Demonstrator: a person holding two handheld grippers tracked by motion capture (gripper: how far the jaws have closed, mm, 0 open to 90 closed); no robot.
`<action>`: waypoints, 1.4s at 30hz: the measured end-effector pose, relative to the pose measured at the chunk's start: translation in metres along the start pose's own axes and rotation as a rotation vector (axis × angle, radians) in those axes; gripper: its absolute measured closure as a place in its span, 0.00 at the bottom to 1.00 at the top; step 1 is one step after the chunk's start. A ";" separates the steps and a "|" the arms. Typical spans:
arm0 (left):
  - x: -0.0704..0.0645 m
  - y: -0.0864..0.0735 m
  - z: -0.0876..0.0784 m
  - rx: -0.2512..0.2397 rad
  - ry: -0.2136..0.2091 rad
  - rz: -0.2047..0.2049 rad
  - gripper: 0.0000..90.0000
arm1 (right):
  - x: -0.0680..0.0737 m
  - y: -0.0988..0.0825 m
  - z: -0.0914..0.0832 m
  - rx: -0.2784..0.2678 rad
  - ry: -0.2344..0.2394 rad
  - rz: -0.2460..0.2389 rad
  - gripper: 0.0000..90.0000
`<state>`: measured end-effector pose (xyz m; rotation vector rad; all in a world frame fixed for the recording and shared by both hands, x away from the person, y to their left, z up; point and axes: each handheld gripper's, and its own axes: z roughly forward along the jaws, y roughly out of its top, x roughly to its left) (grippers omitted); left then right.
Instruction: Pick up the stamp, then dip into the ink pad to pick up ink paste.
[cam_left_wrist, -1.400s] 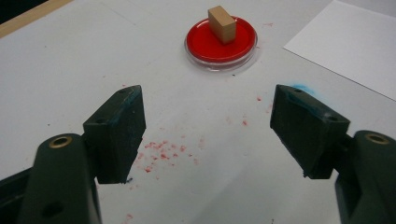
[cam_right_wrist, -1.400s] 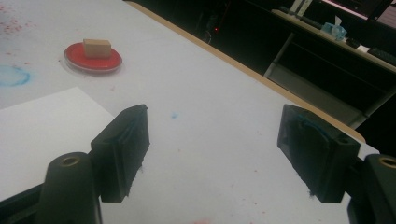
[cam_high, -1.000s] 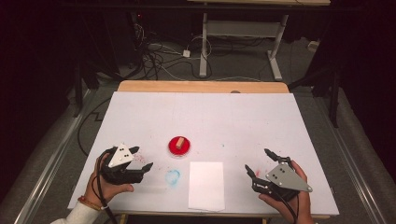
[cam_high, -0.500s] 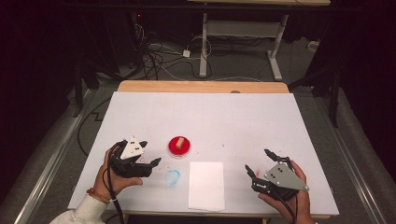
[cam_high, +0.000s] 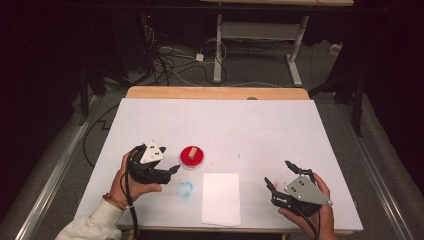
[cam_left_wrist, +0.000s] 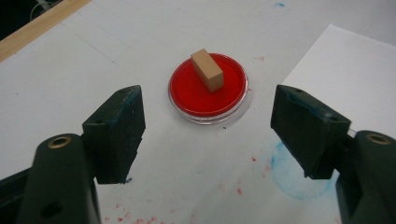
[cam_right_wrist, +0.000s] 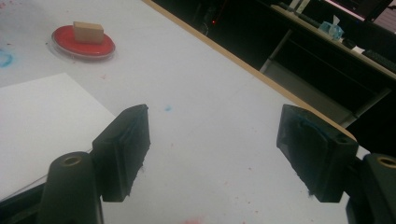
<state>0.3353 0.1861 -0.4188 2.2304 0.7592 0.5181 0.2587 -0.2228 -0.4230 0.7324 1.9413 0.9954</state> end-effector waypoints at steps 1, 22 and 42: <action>0.000 0.001 0.002 0.001 -0.007 0.001 0.28 | 0.000 -0.001 -0.001 0.003 -0.003 0.000 0.29; 0.000 0.043 0.039 0.062 -0.061 -0.033 0.36 | -0.002 -0.005 -0.004 0.027 -0.029 -0.007 0.29; 0.010 0.064 0.085 0.302 -0.052 -0.077 0.62 | 0.001 -0.007 -0.001 0.049 -0.029 -0.051 0.30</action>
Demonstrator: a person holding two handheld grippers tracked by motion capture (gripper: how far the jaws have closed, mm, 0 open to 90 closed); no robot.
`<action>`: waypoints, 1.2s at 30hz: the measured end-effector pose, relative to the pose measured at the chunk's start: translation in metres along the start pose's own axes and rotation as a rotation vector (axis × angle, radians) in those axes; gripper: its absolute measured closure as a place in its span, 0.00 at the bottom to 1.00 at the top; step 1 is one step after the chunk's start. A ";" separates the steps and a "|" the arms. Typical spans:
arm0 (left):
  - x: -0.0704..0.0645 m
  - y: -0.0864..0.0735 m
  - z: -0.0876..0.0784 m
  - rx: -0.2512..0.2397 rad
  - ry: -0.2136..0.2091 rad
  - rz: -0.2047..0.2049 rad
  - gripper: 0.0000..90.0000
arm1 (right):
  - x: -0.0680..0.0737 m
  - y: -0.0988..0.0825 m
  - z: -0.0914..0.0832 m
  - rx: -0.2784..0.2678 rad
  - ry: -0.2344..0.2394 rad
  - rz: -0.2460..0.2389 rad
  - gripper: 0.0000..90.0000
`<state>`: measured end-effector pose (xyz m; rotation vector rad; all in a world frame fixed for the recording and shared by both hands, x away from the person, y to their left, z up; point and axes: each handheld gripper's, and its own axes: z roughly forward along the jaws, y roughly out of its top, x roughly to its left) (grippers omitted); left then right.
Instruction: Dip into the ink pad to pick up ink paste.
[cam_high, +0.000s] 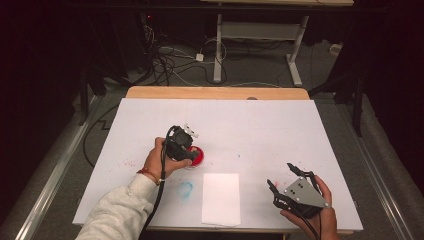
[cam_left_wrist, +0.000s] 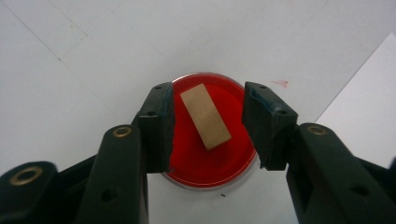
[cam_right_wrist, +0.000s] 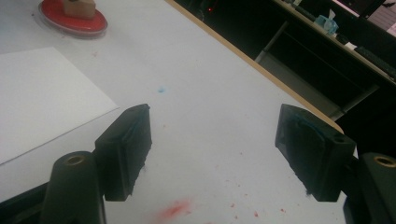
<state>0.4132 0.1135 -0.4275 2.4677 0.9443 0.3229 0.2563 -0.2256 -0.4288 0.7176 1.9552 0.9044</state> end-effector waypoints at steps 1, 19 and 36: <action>0.000 0.000 0.002 0.008 -0.005 -0.003 0.63 | 0.000 0.000 0.000 0.000 0.000 -0.005 0.31; 0.001 0.012 0.012 0.083 0.002 0.059 0.81 | 0.001 -0.002 0.001 0.023 -0.001 -0.024 0.32; 0.002 0.014 0.010 0.123 0.014 0.101 0.82 | 0.000 -0.001 -0.001 0.021 0.001 -0.021 0.33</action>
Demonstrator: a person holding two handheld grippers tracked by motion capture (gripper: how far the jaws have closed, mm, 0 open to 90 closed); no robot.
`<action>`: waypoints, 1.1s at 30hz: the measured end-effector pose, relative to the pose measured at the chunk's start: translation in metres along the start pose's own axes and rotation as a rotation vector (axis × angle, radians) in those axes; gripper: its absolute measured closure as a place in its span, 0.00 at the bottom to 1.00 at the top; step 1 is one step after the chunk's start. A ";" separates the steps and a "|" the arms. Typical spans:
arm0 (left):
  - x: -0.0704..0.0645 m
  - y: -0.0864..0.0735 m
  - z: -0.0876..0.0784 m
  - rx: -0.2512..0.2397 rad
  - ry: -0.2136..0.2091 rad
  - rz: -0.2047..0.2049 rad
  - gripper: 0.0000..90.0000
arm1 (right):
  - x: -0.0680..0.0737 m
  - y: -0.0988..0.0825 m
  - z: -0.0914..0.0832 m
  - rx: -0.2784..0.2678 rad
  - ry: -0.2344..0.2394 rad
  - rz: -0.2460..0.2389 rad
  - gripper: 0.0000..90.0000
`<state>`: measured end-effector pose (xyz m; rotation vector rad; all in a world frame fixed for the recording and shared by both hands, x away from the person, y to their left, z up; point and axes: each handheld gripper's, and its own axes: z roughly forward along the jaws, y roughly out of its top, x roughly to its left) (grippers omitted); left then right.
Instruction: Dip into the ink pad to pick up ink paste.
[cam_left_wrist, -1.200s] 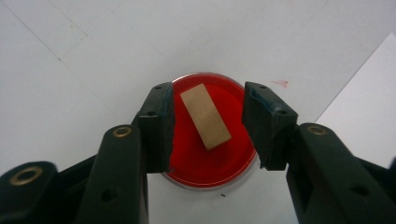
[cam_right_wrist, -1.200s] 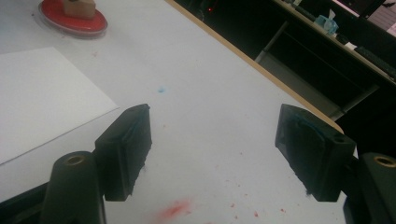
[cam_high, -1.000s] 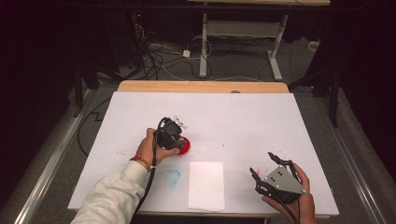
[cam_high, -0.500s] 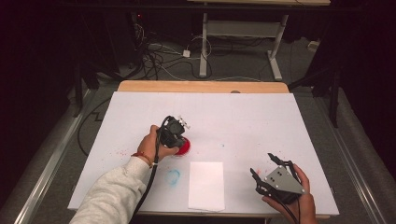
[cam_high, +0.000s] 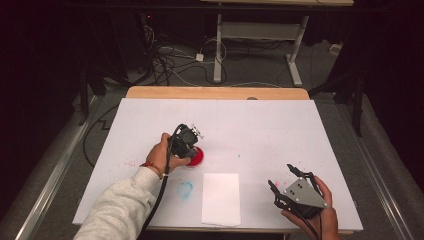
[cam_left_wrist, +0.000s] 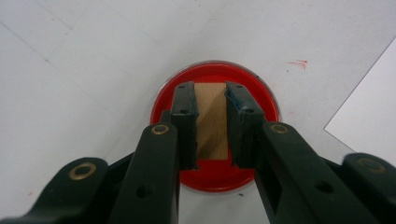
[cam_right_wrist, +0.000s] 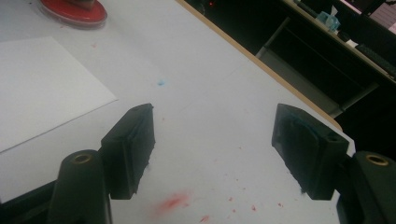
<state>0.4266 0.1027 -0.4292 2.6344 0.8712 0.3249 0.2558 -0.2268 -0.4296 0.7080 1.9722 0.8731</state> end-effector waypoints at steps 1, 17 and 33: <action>0.001 -0.001 -0.003 -0.005 -0.001 -0.004 0.82 | 0.000 0.000 0.000 0.000 0.000 0.000 0.33; 0.001 -0.002 -0.024 -0.063 -0.044 -0.037 0.82 | 0.000 0.000 0.001 -0.006 -0.002 -0.006 0.31; 0.003 -0.009 0.005 -0.024 -0.070 -0.052 0.82 | 0.000 0.000 0.001 -0.002 -0.012 0.000 0.31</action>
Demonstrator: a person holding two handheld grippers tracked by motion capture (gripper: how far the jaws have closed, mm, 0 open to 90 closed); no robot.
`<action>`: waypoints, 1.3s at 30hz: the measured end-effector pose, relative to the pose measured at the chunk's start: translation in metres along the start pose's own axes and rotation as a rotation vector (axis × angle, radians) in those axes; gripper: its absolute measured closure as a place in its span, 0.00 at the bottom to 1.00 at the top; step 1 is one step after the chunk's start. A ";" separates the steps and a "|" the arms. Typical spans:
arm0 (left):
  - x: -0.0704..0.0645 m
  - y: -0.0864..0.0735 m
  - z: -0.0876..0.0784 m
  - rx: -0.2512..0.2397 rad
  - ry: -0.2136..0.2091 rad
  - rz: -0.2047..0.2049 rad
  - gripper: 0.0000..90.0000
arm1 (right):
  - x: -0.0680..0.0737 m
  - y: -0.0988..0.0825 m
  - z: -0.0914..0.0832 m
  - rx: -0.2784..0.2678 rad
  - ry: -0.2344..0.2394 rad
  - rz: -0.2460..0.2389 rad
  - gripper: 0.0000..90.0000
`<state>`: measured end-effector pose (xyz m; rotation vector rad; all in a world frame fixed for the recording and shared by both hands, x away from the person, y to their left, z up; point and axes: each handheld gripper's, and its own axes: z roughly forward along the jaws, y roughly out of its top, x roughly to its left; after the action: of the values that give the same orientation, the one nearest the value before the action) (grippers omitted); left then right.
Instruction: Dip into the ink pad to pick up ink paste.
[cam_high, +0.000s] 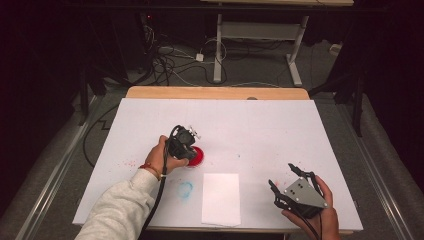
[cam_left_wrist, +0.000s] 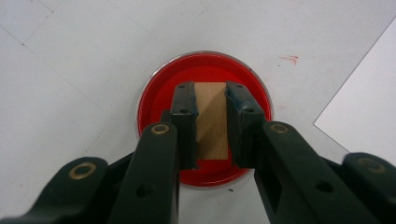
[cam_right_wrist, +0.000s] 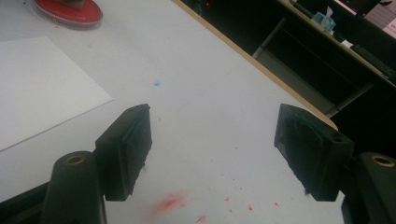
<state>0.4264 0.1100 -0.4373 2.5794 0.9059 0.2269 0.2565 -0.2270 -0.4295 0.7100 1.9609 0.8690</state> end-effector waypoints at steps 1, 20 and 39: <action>-0.001 0.000 0.001 -0.003 0.003 0.002 0.82 | 0.000 0.000 0.000 -0.001 -0.001 0.000 0.31; 0.005 -0.006 0.003 -0.031 -0.035 -0.016 0.82 | 0.000 0.001 -0.002 -0.002 -0.007 -0.007 0.31; -0.001 -0.004 0.005 -0.022 0.006 -0.023 0.82 | -0.005 0.001 -0.001 -0.006 0.017 0.027 0.31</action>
<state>0.4244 0.1106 -0.4436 2.5480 0.9295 0.2376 0.2581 -0.2300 -0.4261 0.7290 1.9671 0.8997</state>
